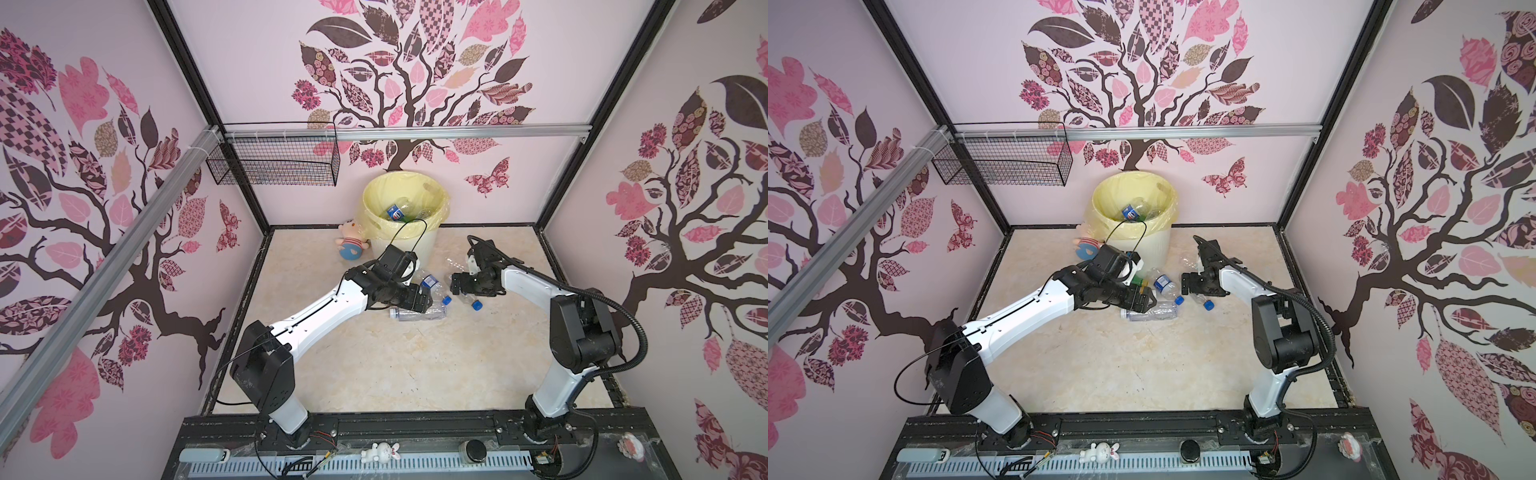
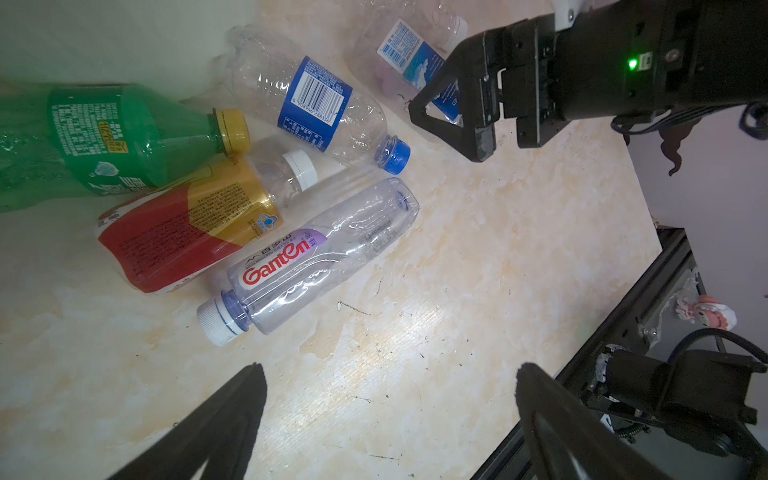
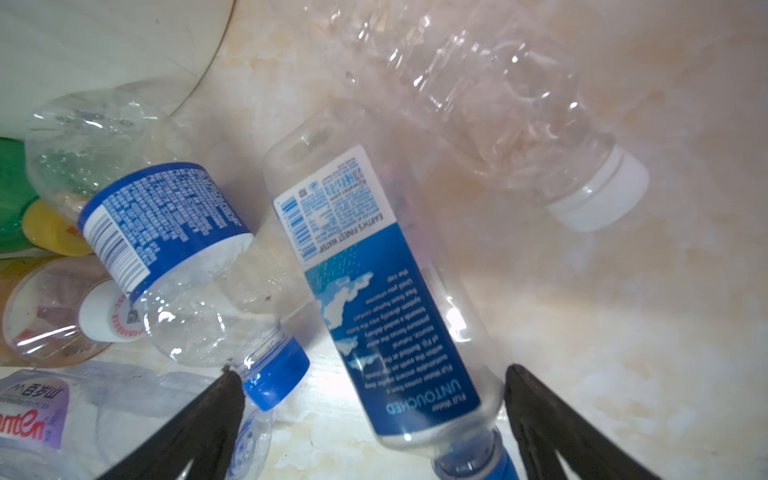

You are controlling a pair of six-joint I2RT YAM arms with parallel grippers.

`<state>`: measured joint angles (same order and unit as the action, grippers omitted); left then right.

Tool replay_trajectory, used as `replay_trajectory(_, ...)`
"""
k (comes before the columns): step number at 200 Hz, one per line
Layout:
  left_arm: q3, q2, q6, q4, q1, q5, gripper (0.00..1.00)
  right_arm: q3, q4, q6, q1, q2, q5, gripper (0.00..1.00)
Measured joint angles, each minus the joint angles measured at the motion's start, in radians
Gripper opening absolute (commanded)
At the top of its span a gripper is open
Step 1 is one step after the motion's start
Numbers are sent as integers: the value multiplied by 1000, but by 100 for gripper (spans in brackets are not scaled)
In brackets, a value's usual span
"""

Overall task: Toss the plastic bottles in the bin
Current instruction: 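Close right gripper on the blue-label Untouched bottle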

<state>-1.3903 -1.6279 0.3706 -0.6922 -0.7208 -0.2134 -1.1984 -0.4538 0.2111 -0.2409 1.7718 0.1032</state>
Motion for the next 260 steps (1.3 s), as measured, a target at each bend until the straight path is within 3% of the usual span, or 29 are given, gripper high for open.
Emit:
replay_trajectory(80,-14,0,22,-1,0,10,97,39,6,13,0,0,-34,75)
replay_trajectory(165,-14,0,21,-1,0,157,97,39,21,-2,0,19,-44,74)
replay_trajectory(189,-14,1,21,-2,0,192,97,38,25,-4,0,31,-50,80)
replay_trajectory(214,-14,6,20,-6,0,225,97,28,27,-8,-3,48,-54,80)
replay_trajectory(260,-24,18,17,-20,0,257,97,-13,32,-19,-23,76,-60,63)
